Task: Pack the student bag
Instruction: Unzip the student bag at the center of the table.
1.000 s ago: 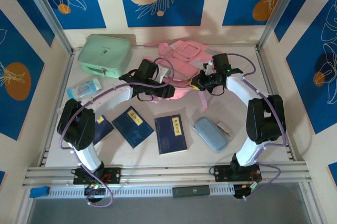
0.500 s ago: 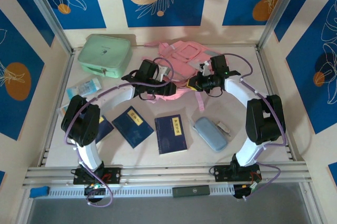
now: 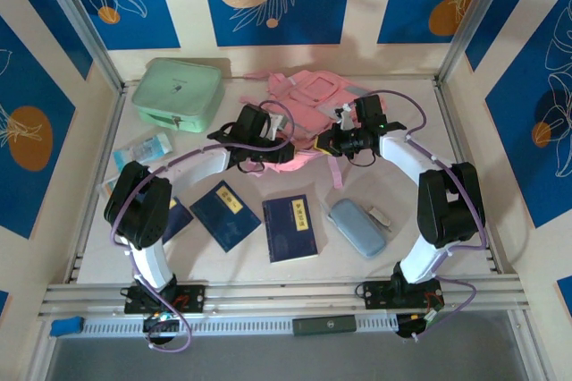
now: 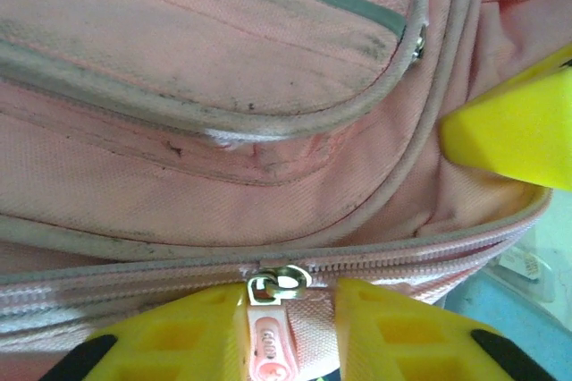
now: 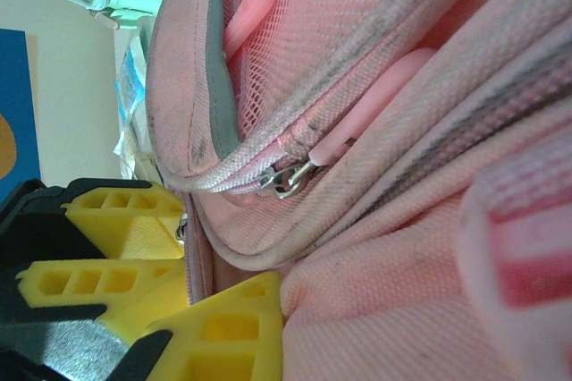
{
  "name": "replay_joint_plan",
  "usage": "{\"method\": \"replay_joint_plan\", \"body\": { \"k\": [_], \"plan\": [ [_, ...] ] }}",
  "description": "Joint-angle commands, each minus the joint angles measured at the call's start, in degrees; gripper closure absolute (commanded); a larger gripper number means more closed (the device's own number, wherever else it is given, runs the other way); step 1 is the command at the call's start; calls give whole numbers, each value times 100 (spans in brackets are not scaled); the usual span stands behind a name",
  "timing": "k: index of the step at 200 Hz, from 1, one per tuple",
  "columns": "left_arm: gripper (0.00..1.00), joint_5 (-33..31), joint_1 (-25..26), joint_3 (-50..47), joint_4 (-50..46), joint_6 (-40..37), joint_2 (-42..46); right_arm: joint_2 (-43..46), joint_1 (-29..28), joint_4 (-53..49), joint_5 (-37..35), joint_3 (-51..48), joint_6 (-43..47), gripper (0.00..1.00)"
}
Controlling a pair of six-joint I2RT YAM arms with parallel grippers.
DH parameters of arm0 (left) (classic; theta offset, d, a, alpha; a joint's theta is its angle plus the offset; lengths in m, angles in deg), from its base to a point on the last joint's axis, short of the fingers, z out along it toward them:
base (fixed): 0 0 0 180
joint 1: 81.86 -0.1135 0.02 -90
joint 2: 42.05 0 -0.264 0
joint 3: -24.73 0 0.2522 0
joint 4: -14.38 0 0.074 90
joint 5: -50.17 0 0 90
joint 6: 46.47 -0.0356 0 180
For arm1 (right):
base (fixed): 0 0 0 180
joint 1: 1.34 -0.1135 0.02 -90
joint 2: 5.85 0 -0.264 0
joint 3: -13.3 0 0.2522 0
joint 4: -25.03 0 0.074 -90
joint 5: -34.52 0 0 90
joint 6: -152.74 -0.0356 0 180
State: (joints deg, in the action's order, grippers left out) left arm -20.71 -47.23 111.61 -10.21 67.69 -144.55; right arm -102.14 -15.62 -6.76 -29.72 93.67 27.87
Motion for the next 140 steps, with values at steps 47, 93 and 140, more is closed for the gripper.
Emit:
{"method": "replay_joint_plan", "body": {
  "k": [47, 93, 140],
  "plan": [
    [90, -504, 77, -147, 11, -149, 255, 381, -220, -58, 502, 226, 426, 96],
    [100, -936, 0, -391, -527, -504, 649, 435, -179, -390, 554, 453, 819, 96],
    [100, -1123, -53, -793, -1020, -828, 1073, 419, -132, -817, 189, 718, 1216, 95]
  ]
}}
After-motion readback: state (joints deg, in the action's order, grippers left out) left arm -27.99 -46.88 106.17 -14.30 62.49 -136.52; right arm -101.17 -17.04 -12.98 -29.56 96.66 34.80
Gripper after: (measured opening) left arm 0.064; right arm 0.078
